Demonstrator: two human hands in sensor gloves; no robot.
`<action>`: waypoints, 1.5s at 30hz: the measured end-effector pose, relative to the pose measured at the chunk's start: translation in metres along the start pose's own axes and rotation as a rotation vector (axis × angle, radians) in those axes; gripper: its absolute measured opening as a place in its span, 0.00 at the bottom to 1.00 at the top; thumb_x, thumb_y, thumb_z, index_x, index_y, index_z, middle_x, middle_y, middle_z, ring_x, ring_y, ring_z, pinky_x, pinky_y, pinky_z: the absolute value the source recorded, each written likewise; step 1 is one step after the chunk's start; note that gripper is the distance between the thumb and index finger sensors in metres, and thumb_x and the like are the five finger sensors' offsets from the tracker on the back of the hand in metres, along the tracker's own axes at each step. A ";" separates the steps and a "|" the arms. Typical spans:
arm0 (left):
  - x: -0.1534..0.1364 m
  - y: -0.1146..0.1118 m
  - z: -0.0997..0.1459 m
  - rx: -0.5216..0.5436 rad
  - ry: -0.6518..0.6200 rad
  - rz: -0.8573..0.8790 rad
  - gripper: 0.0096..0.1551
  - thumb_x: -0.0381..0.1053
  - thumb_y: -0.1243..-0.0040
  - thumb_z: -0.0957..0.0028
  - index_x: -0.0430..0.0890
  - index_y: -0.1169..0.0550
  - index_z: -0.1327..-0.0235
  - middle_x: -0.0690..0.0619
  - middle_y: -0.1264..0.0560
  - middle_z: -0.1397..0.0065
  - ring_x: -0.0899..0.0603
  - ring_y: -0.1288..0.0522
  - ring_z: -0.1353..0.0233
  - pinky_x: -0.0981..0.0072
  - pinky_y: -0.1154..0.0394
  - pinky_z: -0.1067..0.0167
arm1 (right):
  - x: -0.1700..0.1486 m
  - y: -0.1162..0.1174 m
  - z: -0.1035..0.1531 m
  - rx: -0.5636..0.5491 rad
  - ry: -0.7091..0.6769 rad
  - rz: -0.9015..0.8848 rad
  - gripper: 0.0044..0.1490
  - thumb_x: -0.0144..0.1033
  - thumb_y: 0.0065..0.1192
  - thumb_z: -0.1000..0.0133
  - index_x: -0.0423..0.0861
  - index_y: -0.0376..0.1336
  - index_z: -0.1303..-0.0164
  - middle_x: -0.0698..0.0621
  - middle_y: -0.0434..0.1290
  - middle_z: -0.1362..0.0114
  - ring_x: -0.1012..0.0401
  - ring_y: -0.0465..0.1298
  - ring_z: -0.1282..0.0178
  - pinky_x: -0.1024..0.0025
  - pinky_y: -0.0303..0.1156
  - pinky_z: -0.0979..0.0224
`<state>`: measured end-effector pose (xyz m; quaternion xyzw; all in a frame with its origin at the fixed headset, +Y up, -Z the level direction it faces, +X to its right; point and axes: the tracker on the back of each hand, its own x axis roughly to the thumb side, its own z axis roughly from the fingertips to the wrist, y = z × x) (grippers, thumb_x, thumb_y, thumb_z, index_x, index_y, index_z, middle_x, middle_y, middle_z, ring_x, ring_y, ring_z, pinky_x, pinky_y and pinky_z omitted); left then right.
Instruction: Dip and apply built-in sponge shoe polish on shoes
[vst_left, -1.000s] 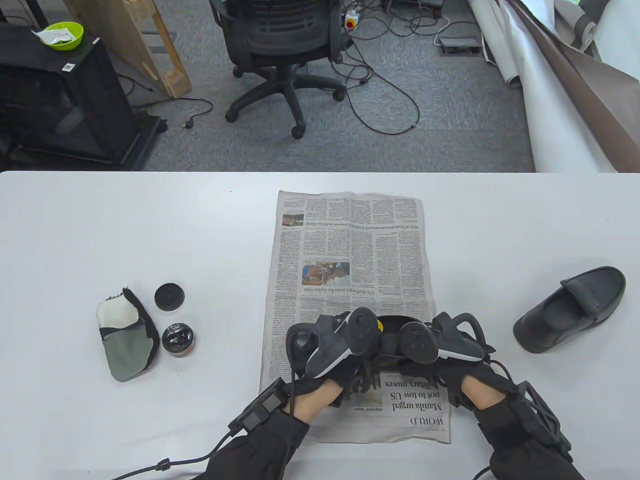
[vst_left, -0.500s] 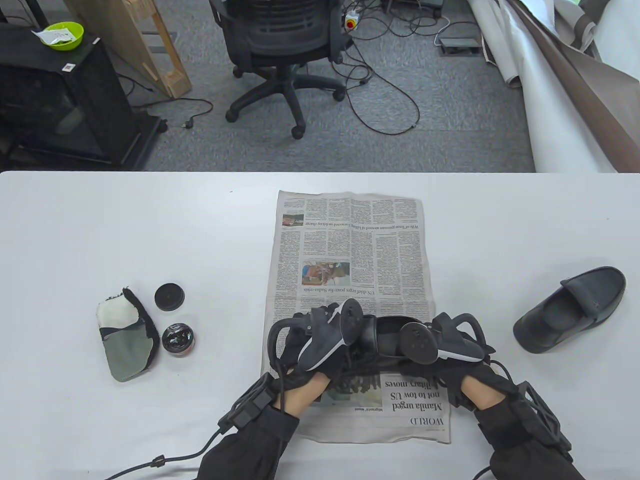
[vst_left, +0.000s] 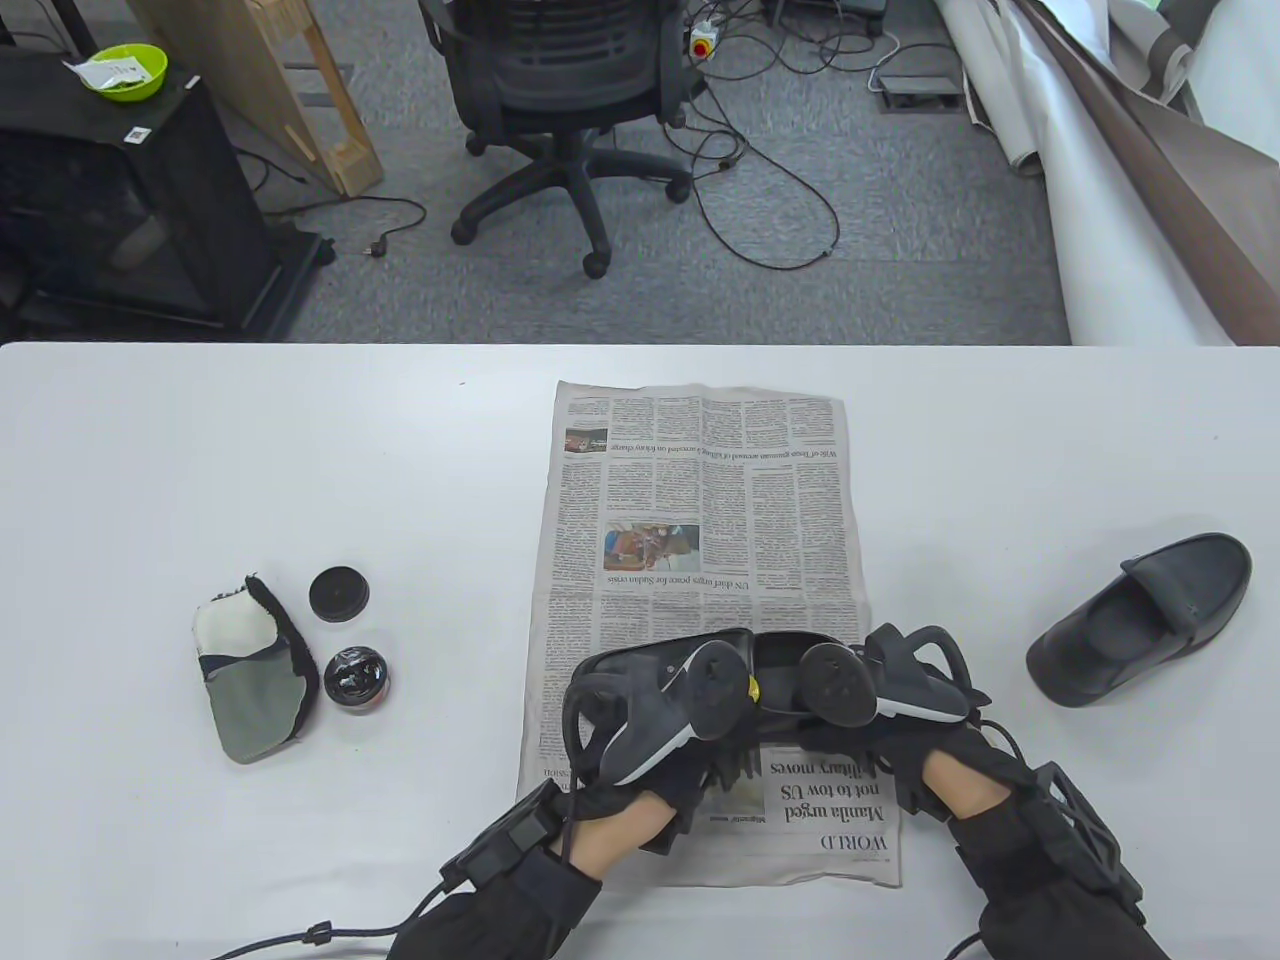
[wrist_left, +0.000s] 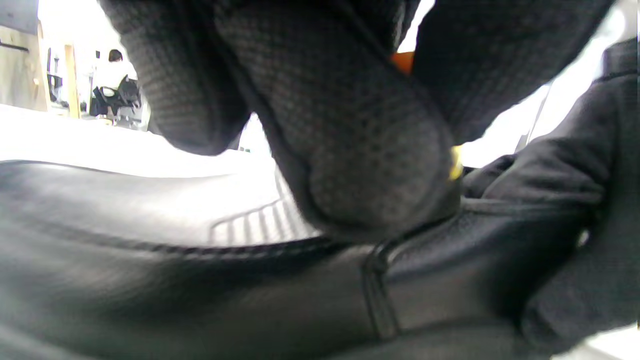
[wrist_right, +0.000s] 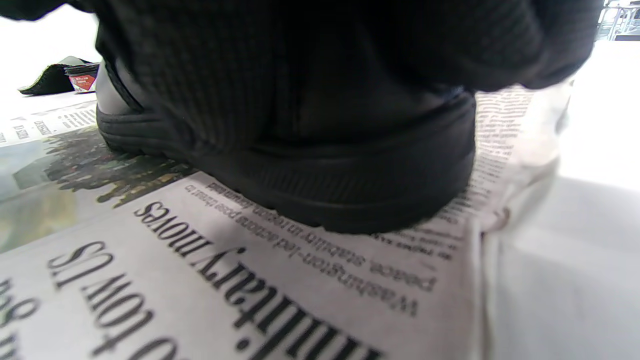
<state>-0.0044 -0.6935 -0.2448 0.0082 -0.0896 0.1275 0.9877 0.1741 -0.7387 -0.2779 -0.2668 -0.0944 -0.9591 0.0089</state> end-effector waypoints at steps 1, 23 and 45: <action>0.001 0.000 -0.002 0.029 0.007 -0.003 0.27 0.60 0.24 0.58 0.46 0.14 0.51 0.49 0.09 0.57 0.60 0.08 0.68 0.62 0.13 0.49 | 0.000 0.000 0.000 -0.002 0.000 0.003 0.25 0.55 0.76 0.62 0.58 0.75 0.57 0.55 0.75 0.48 0.57 0.78 0.65 0.51 0.75 0.38; -0.084 0.035 -0.030 -0.030 0.287 -0.234 0.27 0.61 0.23 0.57 0.46 0.14 0.51 0.49 0.10 0.57 0.58 0.09 0.68 0.58 0.15 0.47 | 0.000 0.000 0.001 -0.010 0.010 0.006 0.25 0.55 0.75 0.62 0.58 0.75 0.57 0.56 0.75 0.47 0.57 0.78 0.65 0.52 0.75 0.38; -0.291 0.081 -0.053 -0.110 0.816 -0.439 0.27 0.60 0.22 0.57 0.52 0.16 0.47 0.51 0.12 0.51 0.58 0.10 0.62 0.56 0.18 0.41 | 0.000 0.000 0.001 -0.007 -0.014 0.012 0.25 0.56 0.75 0.61 0.58 0.75 0.56 0.55 0.75 0.47 0.57 0.78 0.65 0.52 0.76 0.39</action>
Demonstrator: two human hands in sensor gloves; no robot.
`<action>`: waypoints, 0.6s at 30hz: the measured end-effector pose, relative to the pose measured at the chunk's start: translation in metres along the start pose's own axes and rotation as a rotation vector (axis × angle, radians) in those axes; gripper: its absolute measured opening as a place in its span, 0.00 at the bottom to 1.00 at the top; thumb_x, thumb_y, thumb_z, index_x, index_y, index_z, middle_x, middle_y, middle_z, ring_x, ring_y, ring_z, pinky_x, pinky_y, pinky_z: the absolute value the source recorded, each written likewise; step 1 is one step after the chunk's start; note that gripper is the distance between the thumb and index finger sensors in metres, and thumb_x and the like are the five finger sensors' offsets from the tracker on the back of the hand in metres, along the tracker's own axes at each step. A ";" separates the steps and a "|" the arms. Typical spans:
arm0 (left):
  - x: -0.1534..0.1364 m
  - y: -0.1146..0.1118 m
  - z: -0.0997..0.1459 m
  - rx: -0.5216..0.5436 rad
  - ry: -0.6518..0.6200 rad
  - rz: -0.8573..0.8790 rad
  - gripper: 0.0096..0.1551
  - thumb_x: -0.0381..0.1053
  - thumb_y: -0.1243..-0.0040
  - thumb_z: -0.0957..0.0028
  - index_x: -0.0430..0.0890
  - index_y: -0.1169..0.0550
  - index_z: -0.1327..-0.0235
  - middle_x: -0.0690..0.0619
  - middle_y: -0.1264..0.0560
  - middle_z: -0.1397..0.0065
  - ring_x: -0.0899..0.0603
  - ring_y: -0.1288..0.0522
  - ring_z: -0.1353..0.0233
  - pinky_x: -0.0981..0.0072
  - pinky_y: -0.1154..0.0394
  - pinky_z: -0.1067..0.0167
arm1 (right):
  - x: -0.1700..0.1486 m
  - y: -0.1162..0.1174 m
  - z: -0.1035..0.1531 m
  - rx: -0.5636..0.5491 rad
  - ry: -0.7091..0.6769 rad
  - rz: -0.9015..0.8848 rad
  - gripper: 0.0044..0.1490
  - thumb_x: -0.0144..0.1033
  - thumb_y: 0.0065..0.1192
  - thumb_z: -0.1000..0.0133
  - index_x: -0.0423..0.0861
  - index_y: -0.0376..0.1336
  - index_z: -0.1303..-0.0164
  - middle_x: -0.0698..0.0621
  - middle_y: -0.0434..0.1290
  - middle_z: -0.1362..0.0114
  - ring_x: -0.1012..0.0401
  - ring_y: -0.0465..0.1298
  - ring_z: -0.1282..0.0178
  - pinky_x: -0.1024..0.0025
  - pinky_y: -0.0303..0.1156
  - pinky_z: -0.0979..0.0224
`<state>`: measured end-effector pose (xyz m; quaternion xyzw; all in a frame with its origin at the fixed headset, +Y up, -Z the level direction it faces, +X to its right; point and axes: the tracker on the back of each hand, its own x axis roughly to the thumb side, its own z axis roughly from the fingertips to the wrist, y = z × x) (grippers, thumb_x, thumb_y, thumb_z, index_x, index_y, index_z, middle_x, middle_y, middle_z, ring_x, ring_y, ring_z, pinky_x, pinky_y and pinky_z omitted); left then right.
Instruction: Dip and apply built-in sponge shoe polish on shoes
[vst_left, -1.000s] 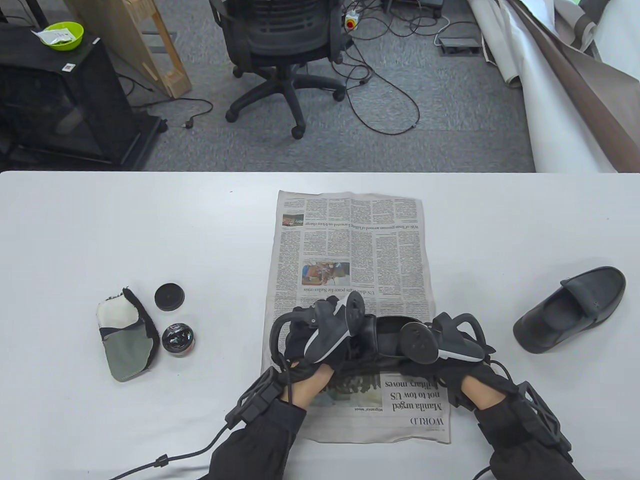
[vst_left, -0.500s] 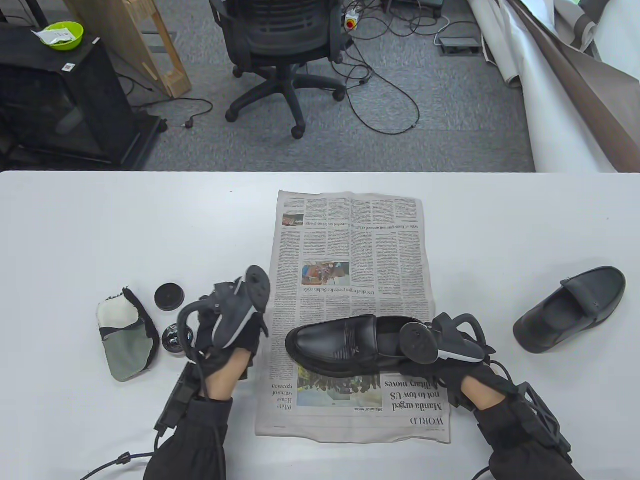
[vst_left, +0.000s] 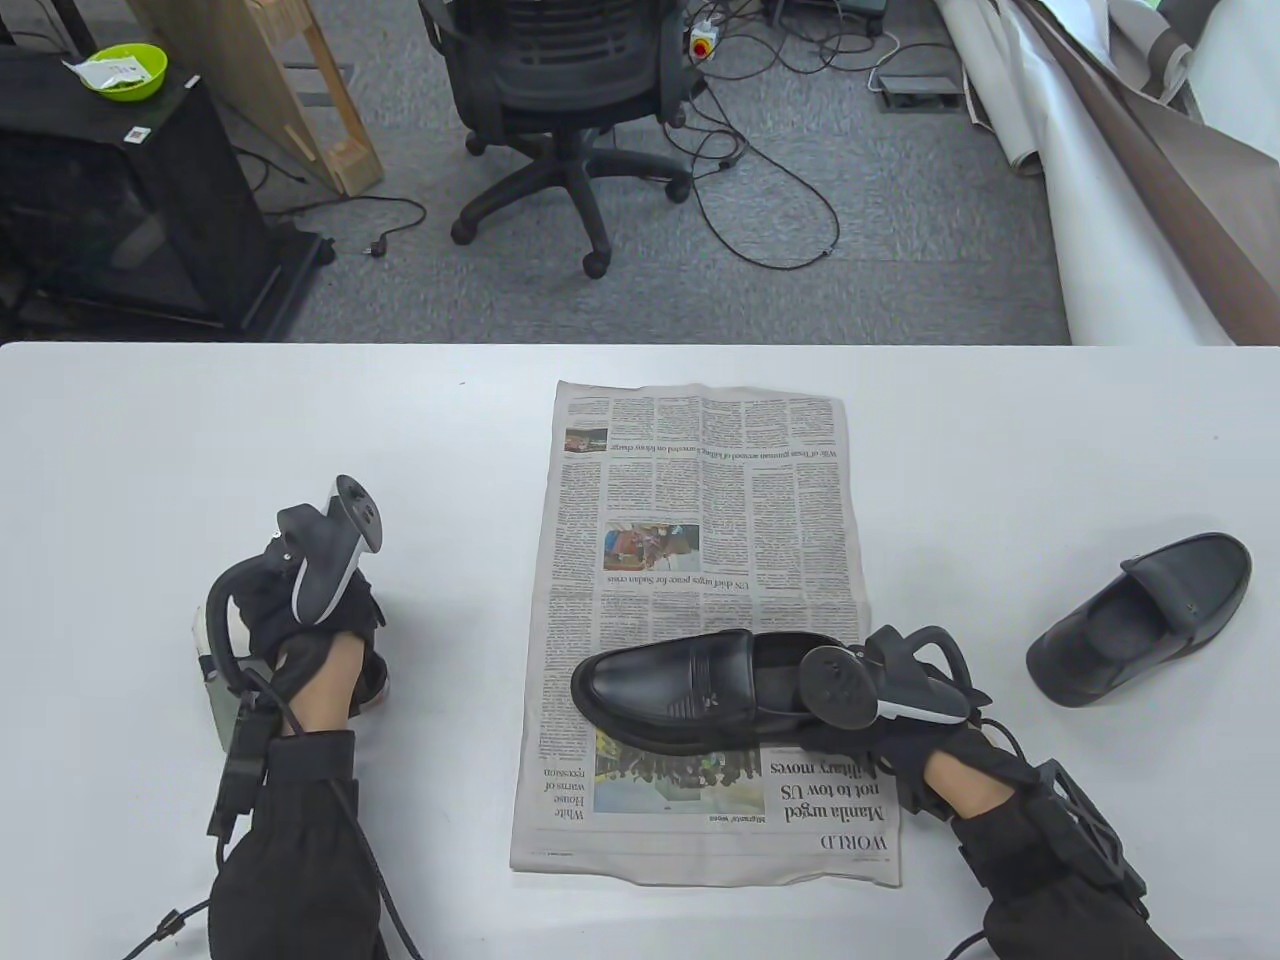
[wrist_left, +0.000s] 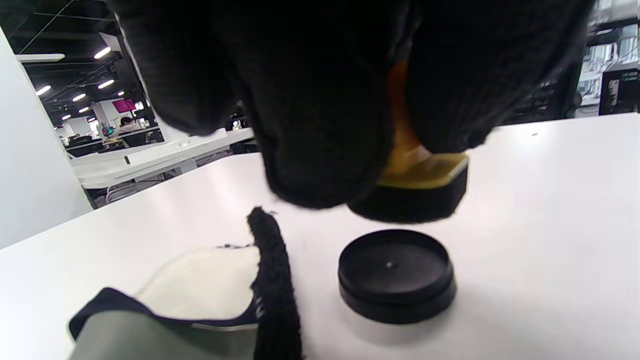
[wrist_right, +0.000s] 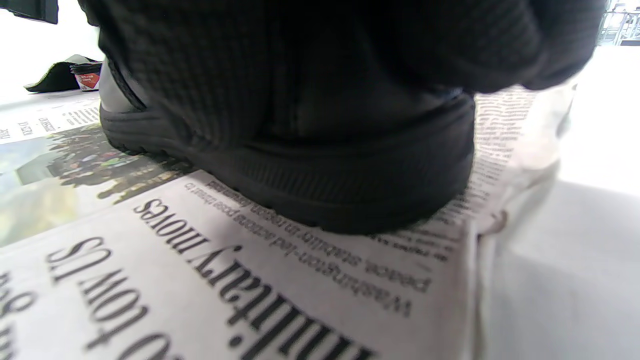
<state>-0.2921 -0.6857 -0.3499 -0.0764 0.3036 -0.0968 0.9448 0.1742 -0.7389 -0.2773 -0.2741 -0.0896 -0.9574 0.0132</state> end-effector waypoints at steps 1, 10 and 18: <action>0.000 -0.003 -0.006 -0.017 0.009 -0.008 0.27 0.60 0.22 0.57 0.52 0.16 0.47 0.52 0.12 0.51 0.58 0.10 0.62 0.57 0.18 0.40 | 0.000 0.000 0.000 0.000 -0.001 0.000 0.25 0.56 0.75 0.61 0.58 0.75 0.56 0.55 0.75 0.48 0.57 0.78 0.65 0.52 0.75 0.39; 0.007 -0.020 -0.035 -0.097 0.023 -0.066 0.26 0.62 0.26 0.56 0.54 0.16 0.46 0.52 0.12 0.50 0.57 0.11 0.61 0.56 0.19 0.39 | 0.000 0.000 0.000 -0.003 -0.007 -0.002 0.25 0.56 0.74 0.61 0.57 0.75 0.56 0.55 0.75 0.48 0.57 0.78 0.65 0.52 0.76 0.39; 0.016 -0.029 -0.043 -0.110 0.020 -0.097 0.26 0.62 0.26 0.56 0.53 0.15 0.46 0.52 0.12 0.50 0.57 0.10 0.61 0.56 0.19 0.39 | -0.001 0.000 0.000 -0.005 -0.004 -0.002 0.25 0.56 0.74 0.61 0.57 0.75 0.57 0.55 0.75 0.48 0.57 0.78 0.65 0.52 0.76 0.39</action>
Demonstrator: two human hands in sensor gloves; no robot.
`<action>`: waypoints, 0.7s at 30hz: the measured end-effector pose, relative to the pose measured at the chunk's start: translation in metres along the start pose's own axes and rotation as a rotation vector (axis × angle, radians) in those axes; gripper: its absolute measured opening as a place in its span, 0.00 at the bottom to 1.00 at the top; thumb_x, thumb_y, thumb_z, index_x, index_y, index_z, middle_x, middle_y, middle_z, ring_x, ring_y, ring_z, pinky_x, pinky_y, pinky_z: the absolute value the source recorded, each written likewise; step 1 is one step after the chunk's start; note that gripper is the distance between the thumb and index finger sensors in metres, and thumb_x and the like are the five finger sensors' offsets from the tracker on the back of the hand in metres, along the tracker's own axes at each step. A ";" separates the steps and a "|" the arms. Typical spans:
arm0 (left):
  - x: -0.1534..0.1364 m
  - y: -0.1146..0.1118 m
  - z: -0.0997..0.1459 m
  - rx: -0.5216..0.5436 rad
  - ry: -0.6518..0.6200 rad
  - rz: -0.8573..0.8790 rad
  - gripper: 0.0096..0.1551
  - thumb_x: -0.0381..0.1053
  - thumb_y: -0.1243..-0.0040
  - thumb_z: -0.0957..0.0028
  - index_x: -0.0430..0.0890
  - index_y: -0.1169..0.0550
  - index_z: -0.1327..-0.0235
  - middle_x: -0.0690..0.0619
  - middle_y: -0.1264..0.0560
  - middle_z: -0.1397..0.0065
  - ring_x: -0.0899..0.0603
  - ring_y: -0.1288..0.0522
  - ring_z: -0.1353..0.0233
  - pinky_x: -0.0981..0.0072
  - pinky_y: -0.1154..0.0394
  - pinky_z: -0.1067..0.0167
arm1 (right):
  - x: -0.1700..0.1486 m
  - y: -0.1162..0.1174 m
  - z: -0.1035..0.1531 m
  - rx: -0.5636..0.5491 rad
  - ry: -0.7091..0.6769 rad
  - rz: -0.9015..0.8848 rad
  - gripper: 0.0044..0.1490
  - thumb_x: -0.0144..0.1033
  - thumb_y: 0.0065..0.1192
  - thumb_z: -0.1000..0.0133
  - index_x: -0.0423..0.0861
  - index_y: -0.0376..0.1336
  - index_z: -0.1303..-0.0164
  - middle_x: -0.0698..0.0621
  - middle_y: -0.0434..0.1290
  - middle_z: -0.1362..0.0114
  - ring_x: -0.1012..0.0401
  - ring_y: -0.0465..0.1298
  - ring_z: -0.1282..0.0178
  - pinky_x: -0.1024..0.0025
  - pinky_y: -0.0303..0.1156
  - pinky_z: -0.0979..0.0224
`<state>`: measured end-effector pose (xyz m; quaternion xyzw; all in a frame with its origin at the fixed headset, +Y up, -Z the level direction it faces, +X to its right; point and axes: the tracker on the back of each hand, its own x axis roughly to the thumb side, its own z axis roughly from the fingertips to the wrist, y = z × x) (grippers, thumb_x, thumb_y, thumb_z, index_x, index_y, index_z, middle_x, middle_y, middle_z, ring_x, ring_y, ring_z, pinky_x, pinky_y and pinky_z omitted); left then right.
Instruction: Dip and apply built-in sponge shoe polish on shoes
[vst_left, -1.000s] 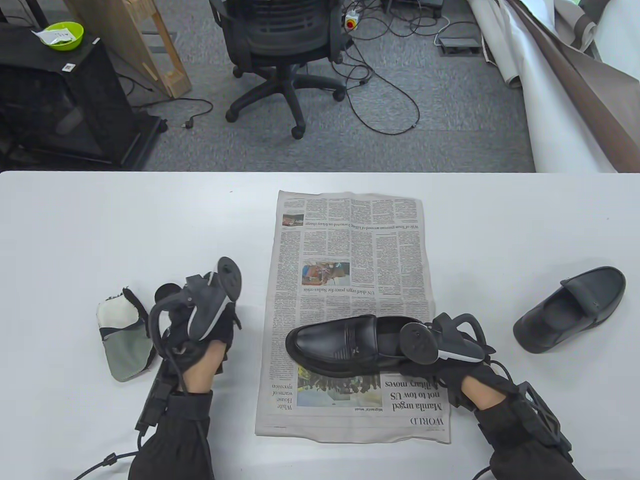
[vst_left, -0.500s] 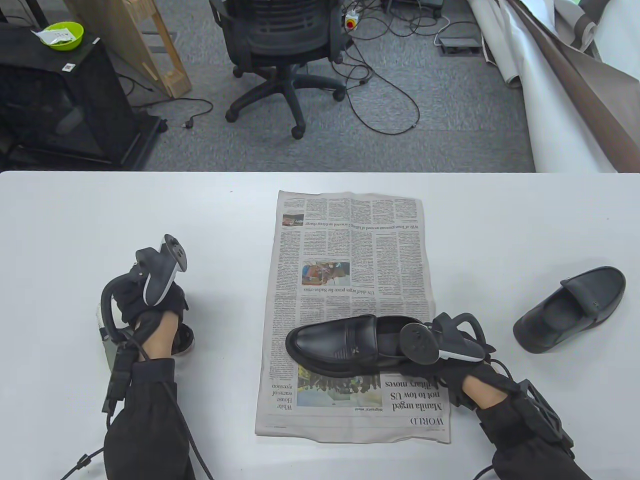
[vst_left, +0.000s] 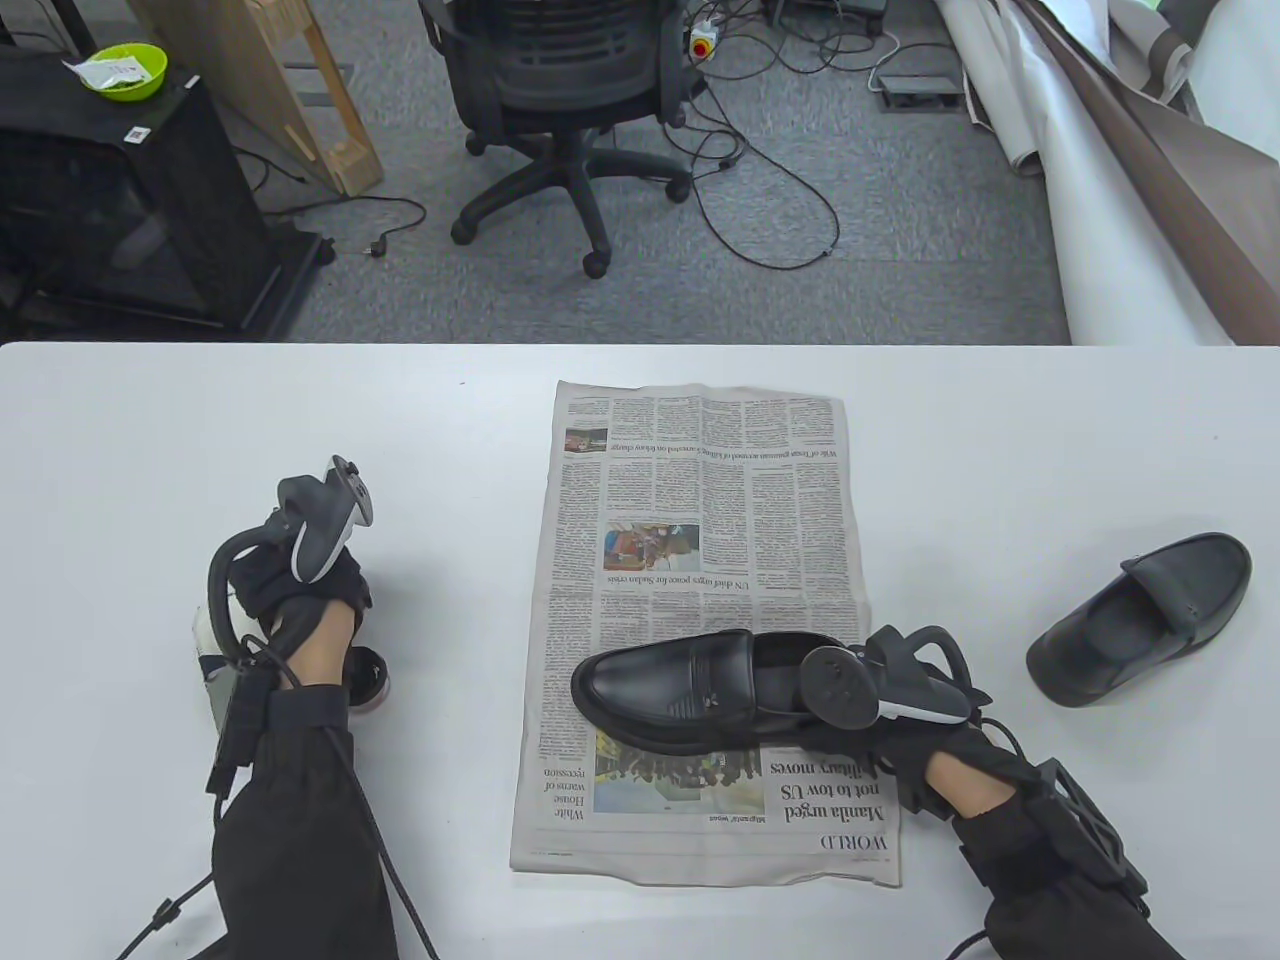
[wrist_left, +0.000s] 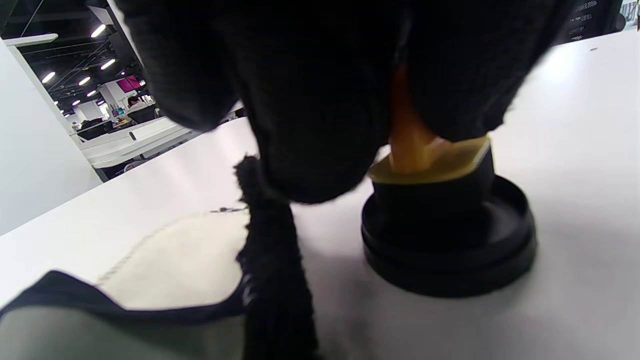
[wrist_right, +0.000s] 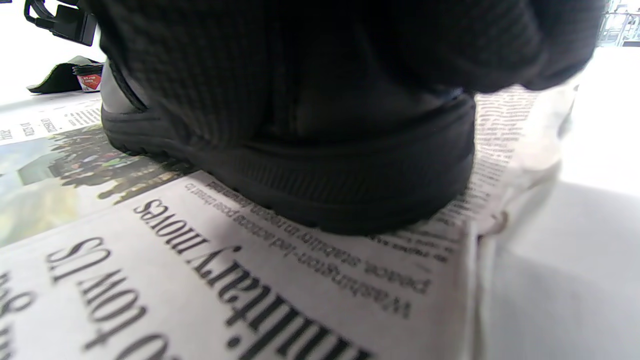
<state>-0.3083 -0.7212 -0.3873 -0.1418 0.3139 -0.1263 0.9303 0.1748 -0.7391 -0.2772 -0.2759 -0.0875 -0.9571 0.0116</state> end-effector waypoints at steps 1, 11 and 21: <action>0.001 -0.001 -0.001 -0.009 0.001 -0.004 0.26 0.62 0.26 0.56 0.53 0.15 0.46 0.52 0.12 0.50 0.57 0.10 0.61 0.56 0.19 0.39 | 0.000 0.000 0.000 0.000 0.000 0.000 0.25 0.56 0.74 0.61 0.57 0.75 0.57 0.55 0.75 0.48 0.57 0.78 0.65 0.52 0.76 0.39; 0.000 -0.010 -0.004 -0.100 -0.003 -0.012 0.26 0.61 0.26 0.55 0.51 0.15 0.45 0.51 0.12 0.50 0.56 0.10 0.61 0.55 0.19 0.39 | 0.000 0.000 0.000 -0.001 0.003 0.003 0.25 0.56 0.74 0.61 0.58 0.75 0.57 0.56 0.75 0.48 0.57 0.78 0.65 0.52 0.76 0.39; 0.004 0.006 0.021 0.026 -0.011 -0.020 0.36 0.65 0.28 0.56 0.47 0.20 0.38 0.48 0.14 0.45 0.53 0.11 0.57 0.52 0.21 0.37 | 0.001 0.000 0.001 -0.007 0.011 0.014 0.25 0.56 0.74 0.61 0.58 0.75 0.56 0.56 0.75 0.47 0.57 0.78 0.65 0.52 0.76 0.39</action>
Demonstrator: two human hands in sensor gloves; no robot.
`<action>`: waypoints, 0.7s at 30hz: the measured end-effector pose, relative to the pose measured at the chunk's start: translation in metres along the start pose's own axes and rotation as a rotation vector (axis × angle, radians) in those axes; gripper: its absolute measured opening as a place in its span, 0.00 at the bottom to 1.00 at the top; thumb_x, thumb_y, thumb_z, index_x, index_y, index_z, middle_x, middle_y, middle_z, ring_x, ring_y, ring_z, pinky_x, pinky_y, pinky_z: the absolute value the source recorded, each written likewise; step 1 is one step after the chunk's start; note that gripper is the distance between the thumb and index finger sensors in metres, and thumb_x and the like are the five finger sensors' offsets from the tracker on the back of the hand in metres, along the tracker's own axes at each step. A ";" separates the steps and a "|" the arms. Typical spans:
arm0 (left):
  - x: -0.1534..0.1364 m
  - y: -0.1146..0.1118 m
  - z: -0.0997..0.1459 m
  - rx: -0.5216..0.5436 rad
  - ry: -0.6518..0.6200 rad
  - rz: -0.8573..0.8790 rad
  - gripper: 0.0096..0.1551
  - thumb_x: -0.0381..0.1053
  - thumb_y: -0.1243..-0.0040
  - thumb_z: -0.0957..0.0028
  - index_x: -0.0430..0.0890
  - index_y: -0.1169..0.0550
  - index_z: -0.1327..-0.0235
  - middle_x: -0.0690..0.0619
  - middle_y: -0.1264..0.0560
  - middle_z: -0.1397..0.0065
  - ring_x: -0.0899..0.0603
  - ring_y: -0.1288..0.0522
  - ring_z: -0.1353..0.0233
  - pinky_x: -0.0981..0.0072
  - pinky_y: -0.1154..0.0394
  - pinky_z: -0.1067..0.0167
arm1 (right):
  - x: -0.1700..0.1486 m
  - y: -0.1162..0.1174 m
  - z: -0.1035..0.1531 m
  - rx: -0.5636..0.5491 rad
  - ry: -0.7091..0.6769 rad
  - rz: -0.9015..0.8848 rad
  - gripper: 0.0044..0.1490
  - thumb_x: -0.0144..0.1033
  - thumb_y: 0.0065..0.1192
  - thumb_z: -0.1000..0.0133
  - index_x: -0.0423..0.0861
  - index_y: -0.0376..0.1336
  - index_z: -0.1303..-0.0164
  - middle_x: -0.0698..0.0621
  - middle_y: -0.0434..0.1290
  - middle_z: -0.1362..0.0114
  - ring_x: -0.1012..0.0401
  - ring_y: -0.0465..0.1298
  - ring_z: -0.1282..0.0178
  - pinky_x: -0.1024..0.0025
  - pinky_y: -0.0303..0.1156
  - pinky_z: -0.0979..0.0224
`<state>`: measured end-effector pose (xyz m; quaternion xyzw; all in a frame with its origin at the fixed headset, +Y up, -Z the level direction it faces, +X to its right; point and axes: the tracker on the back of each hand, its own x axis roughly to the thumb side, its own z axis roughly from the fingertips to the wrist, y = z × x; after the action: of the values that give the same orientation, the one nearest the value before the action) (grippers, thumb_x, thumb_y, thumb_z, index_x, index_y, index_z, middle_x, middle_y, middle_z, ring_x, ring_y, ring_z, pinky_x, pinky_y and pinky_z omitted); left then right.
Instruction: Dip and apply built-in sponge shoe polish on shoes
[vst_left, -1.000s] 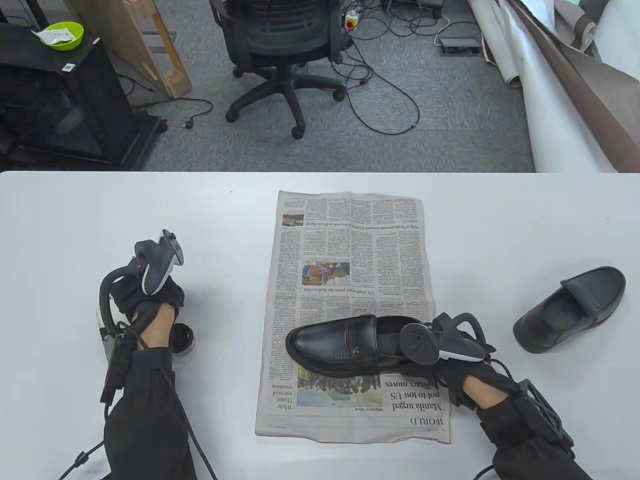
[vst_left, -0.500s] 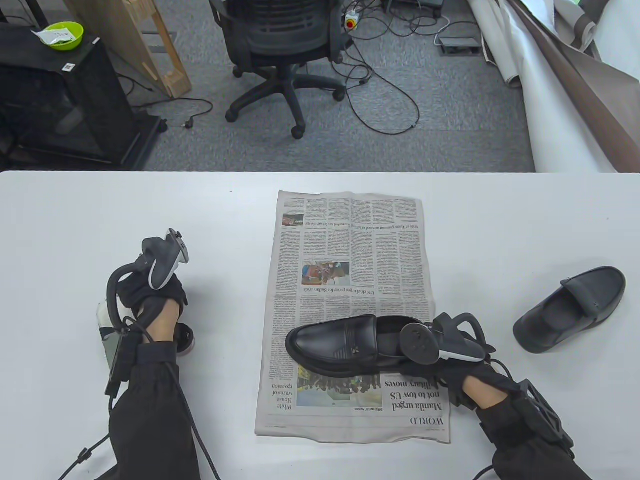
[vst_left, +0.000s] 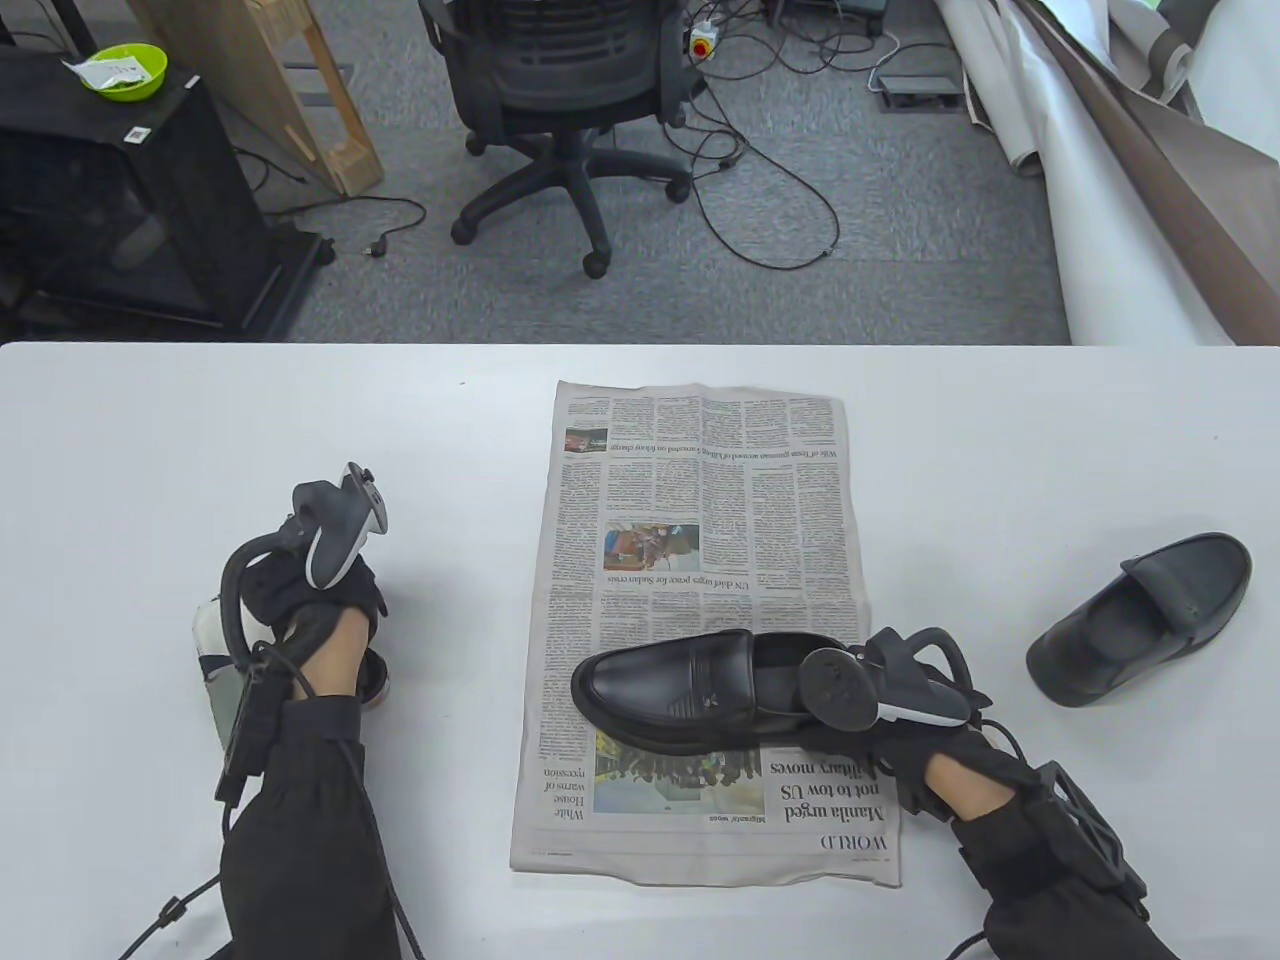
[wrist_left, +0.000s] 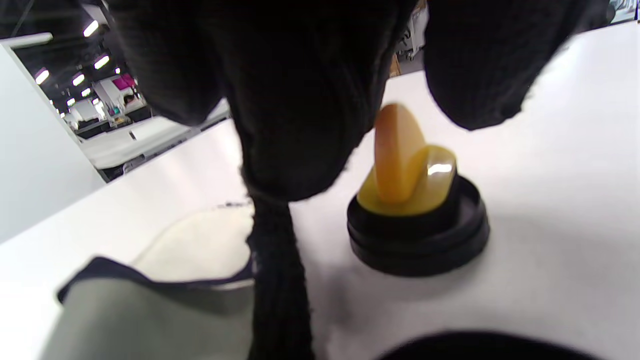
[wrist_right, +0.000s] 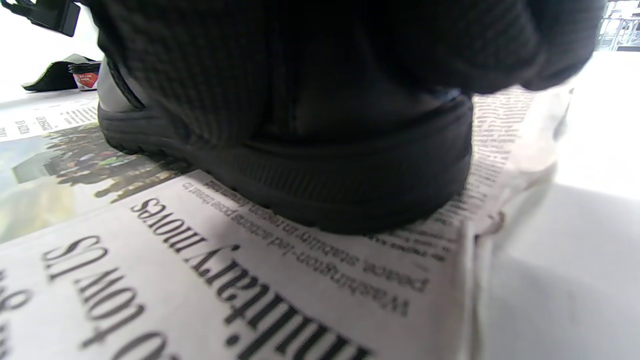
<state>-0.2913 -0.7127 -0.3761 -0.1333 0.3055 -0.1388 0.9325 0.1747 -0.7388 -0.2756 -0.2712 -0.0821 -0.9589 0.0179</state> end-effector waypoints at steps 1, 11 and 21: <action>-0.001 0.003 0.004 0.019 -0.005 0.001 0.37 0.65 0.28 0.56 0.47 0.20 0.37 0.47 0.14 0.44 0.53 0.11 0.57 0.51 0.21 0.37 | 0.000 0.000 0.000 0.000 0.002 0.004 0.25 0.56 0.74 0.61 0.58 0.75 0.56 0.56 0.75 0.47 0.57 0.78 0.65 0.52 0.76 0.39; 0.000 0.053 0.095 0.292 -0.151 0.116 0.37 0.66 0.29 0.55 0.47 0.21 0.36 0.47 0.15 0.43 0.53 0.11 0.57 0.51 0.21 0.37 | -0.001 -0.001 0.002 -0.030 -0.024 0.017 0.25 0.55 0.72 0.61 0.58 0.75 0.56 0.57 0.76 0.49 0.57 0.79 0.65 0.53 0.76 0.39; 0.017 0.035 0.182 0.451 -0.381 0.159 0.36 0.66 0.31 0.54 0.48 0.20 0.36 0.47 0.15 0.43 0.53 0.11 0.56 0.51 0.21 0.37 | -0.051 -0.055 0.034 -0.350 0.147 -0.094 0.25 0.54 0.71 0.60 0.54 0.79 0.57 0.56 0.80 0.55 0.58 0.81 0.71 0.57 0.80 0.44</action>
<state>-0.1619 -0.6558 -0.2555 0.0778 0.0961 -0.1022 0.9871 0.2313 -0.6796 -0.2820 -0.1952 0.0748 -0.9755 -0.0685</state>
